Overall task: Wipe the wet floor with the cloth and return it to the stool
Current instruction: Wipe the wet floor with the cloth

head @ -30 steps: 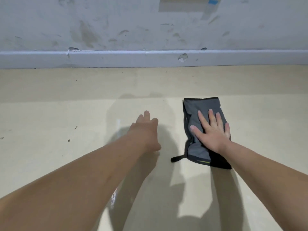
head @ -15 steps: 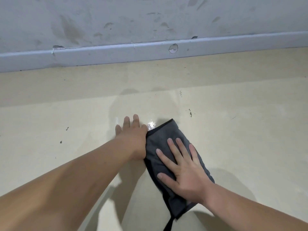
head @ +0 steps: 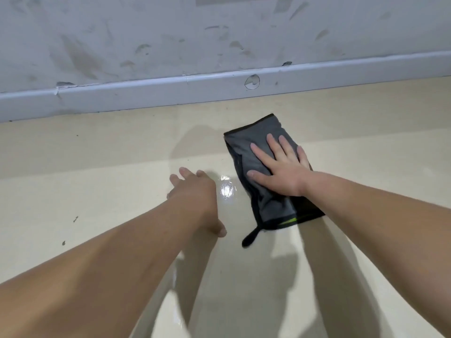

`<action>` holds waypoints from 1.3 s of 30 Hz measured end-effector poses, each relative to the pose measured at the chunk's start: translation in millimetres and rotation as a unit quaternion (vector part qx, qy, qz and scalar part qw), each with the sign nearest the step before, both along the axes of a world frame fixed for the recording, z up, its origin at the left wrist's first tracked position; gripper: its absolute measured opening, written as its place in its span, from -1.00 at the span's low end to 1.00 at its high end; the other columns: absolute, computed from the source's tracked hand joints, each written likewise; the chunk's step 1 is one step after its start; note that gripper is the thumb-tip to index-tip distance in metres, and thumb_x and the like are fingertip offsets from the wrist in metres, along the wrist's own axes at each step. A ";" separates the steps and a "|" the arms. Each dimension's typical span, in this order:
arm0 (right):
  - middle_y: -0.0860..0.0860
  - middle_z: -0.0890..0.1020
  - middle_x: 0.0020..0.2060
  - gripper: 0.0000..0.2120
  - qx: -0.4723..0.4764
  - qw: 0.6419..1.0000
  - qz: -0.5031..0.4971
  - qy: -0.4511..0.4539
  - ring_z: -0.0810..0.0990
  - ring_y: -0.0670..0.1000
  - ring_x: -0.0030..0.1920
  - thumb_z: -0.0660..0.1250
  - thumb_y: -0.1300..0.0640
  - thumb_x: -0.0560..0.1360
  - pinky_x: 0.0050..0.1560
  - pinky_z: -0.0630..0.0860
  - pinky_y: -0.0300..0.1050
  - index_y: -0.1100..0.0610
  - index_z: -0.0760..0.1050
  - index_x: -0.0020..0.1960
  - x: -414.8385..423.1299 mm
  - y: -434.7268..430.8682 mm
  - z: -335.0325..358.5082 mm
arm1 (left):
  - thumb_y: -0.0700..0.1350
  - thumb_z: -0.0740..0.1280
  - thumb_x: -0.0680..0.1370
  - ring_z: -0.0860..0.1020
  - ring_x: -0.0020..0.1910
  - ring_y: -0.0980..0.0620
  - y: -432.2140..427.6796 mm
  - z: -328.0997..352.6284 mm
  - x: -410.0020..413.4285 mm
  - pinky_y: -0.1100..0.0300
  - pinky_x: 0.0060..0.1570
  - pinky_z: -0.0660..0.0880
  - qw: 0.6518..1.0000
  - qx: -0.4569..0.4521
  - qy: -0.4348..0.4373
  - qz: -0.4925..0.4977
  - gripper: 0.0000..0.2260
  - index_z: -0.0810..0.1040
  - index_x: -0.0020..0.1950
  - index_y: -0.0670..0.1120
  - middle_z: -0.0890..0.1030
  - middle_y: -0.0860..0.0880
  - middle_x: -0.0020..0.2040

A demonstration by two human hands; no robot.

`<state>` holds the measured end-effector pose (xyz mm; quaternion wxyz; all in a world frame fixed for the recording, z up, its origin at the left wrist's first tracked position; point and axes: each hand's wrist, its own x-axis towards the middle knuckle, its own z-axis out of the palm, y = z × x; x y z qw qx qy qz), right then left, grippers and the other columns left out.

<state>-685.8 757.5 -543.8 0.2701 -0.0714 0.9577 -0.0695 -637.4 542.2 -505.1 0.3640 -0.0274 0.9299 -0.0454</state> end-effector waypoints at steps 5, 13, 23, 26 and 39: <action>-0.14 -0.36 0.61 -0.26 -0.015 0.999 -0.045 -0.003 -0.43 -0.03 0.59 -0.04 -0.55 0.49 0.56 -0.36 0.18 -0.43 -0.26 0.57 -42.1 16.4 3.7 | 0.27 0.66 0.21 -0.14 0.57 -0.53 7.6 -5.5 -6.1 -0.29 0.47 0.30 0.999 -0.011 -0.033 0.005 0.43 -0.31 0.59 -0.29 -0.24 -0.44 0.59; -0.07 -0.33 0.63 -0.28 0.005 0.983 -0.176 0.041 -0.38 0.01 0.61 -0.16 -0.52 0.52 0.57 -0.32 0.20 -0.34 -0.27 0.60 -1.5 56.4 -2.2 | 0.23 0.64 0.29 -0.23 0.59 -0.45 -1.8 1.6 -0.8 -0.27 0.51 0.25 0.999 0.027 -0.028 0.004 0.37 -0.33 0.62 -0.22 -0.33 -0.36 0.60; 0.08 -0.28 0.64 -0.33 0.028 0.980 -0.161 0.113 -0.37 0.13 0.61 -0.29 -0.39 0.58 0.56 -0.31 0.23 -0.20 -0.33 0.62 186.1 -3.0 -15.8 | 0.07 0.47 0.50 -0.13 0.64 -0.26 -0.9 3.7 42.6 -0.10 0.53 0.23 0.988 0.069 0.133 -0.047 -0.06 -0.09 0.64 -0.07 -0.21 -0.23 0.65; 0.07 -0.19 0.66 -0.33 0.004 0.986 -0.111 0.126 -0.33 0.12 0.63 -0.21 -0.39 0.60 0.56 -0.27 0.24 -0.20 -0.18 0.65 215.3 -2.4 -17.5 | -0.10 0.30 0.58 -0.18 0.66 -0.17 15.0 7.7 65.5 0.00 0.58 0.12 0.977 0.127 0.119 -0.128 -0.30 0.03 0.64 -0.07 -0.22 -0.15 0.67; -0.03 -0.30 0.64 -0.32 0.021 0.980 -0.183 0.077 -0.39 0.04 0.61 -0.22 -0.47 0.56 0.58 -0.30 0.22 -0.30 -0.26 0.62 112.0 93.8 -7.4 | 0.38 0.47 0.36 -0.03 0.62 -0.23 95.8 11.6 60.6 -0.07 0.44 0.38 0.982 0.116 0.002 -0.150 -0.03 0.23 0.53 -0.17 -0.02 0.02 0.66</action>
